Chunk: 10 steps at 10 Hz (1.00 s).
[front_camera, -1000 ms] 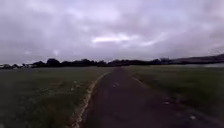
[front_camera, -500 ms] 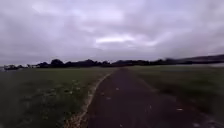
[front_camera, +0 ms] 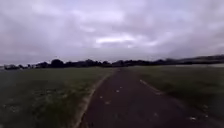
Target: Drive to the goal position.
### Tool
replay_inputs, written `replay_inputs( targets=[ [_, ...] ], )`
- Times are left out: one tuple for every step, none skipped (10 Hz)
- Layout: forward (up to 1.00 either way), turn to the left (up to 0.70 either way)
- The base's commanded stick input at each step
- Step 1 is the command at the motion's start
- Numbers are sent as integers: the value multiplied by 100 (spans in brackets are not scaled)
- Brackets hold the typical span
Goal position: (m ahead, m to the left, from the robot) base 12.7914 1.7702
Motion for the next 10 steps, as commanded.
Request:
replay_inputs(
  targets=[
    [50, 0],
    [50, 0],
    [50, 0],
    [50, 0],
    [50, 0],
    [50, 0],
    [50, 0],
    [50, 0],
    [50, 0],
    [50, 0]
  ],
)
